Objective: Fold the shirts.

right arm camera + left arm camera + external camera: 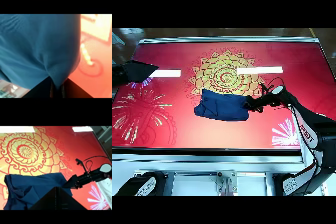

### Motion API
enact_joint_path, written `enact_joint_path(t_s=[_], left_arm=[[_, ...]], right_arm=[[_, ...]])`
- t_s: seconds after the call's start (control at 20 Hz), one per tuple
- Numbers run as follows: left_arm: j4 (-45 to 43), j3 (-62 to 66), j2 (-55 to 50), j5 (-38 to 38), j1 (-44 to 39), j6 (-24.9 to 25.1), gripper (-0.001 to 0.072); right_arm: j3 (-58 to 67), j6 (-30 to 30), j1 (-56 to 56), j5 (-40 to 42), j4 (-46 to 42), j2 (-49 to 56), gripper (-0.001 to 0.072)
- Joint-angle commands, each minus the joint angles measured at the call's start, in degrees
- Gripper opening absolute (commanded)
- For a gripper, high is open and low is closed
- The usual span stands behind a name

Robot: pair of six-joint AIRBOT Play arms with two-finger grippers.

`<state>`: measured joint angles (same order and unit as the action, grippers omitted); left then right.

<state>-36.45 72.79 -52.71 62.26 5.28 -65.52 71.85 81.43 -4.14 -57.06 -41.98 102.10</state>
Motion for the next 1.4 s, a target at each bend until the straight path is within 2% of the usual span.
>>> enact_joint_path(t_s=[0.0, 0.1, 0.3, 0.5, 0.65, 0.8, 1.05, 1.2, 1.35], left_arm=[[-0.1, 0.0, -0.1, -0.7, -1.7, 0.5, 0.0038], [-0.1, 0.0, -0.1, -0.7, -1.7, 0.5, 0.0038], [0.0, 0.0, -0.1, -0.8, -1.7, 0.5, 0.0038], [0.0, 0.0, -0.1, -0.8, -1.7, 0.5, 0.0038], [0.0, 0.0, -0.1, -0.7, -1.7, 0.5, 0.0038], [0.0, 0.0, -0.1, -0.8, -1.7, 0.5, 0.0038], [0.0, 0.0, -0.1, -0.7, -1.7, 0.5, 0.0038], [0.0, 0.0, -0.1, -0.7, -1.7, 0.5, 0.0038], [0.0, 0.0, -0.1, -0.7, -1.7, 0.5, 0.0038]], right_arm=[[5.3, -2.6, 3.7, -1.0, 1.6, -2.8, 0.0051], [9.9, -1.6, 9.2, -3.0, 0.7, -7.1, 0.0051], [15.0, 6.4, 23.8, -13.2, -6.7, -15.1, 0.0051], [14.9, 8.4, 38.6, -22.0, -14.1, -22.4, 0.0051], [14.9, 9.6, 48.2, -25.3, -20.8, -26.2, 0.0051], [14.9, 9.9, 56.2, -27.8, -22.5, -28.4, 0.0051], [14.9, 10.4, 64.5, -34.9, -23.5, -29.5, 0.0052], [14.6, 12.9, 66.1, -40.0, -32.3, -29.6, 0.0051], [10.3, 12.8, 65.9, -41.9, -38.8, -30.0, 0.0051]])
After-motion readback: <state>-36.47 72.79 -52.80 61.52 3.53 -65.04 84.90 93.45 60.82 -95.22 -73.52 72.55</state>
